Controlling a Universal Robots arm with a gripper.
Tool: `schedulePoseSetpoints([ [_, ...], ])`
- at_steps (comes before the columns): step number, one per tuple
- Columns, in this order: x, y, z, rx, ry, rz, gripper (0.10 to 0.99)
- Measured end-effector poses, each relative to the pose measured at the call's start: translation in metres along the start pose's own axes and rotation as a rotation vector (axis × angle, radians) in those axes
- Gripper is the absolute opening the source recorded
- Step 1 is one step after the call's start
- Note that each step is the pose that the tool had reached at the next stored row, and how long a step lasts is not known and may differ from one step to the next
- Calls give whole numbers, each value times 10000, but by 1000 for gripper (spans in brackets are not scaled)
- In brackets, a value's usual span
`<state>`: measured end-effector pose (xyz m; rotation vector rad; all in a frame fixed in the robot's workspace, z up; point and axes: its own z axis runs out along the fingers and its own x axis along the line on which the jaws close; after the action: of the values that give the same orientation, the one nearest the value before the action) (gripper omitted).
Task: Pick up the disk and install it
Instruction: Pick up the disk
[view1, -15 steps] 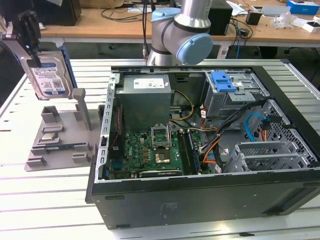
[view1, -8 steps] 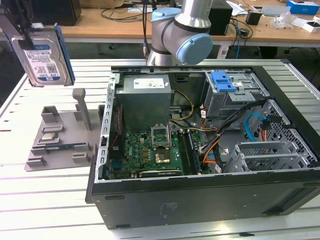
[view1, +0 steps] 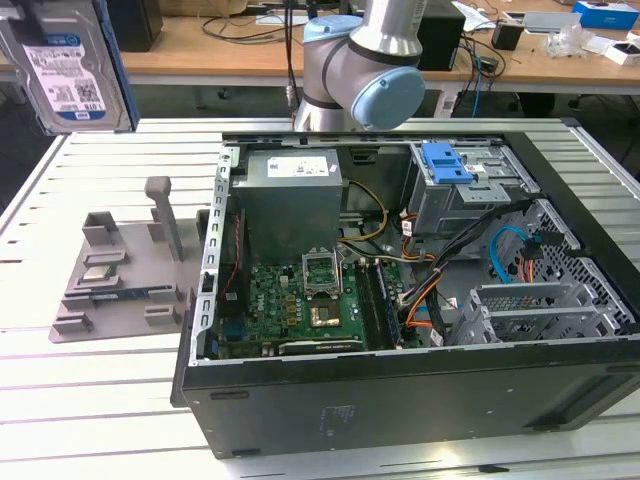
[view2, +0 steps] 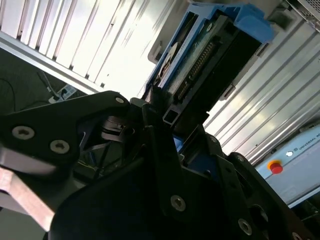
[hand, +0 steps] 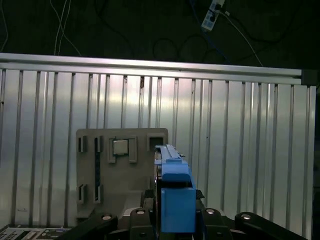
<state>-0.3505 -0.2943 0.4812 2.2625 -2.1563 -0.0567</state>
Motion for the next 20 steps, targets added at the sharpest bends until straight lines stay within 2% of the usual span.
schedulePoseSetpoints([
  [2,-9,6,-186,-1,0,0,369],
  [5,-10,0,-205,-1,1,0,369],
  [7,5,-306,-215,-3,0,0,369],
  [8,10,-416,-220,-6,1,1,369],
  [9,14,-480,-223,-6,1,0,369],
  [11,17,-554,-225,-7,0,0,369],
  [14,26,-737,-232,-12,0,0,369],
  [16,29,-803,-234,-13,0,0,369],
  [20,39,-1006,-242,-18,0,-1,369],
])
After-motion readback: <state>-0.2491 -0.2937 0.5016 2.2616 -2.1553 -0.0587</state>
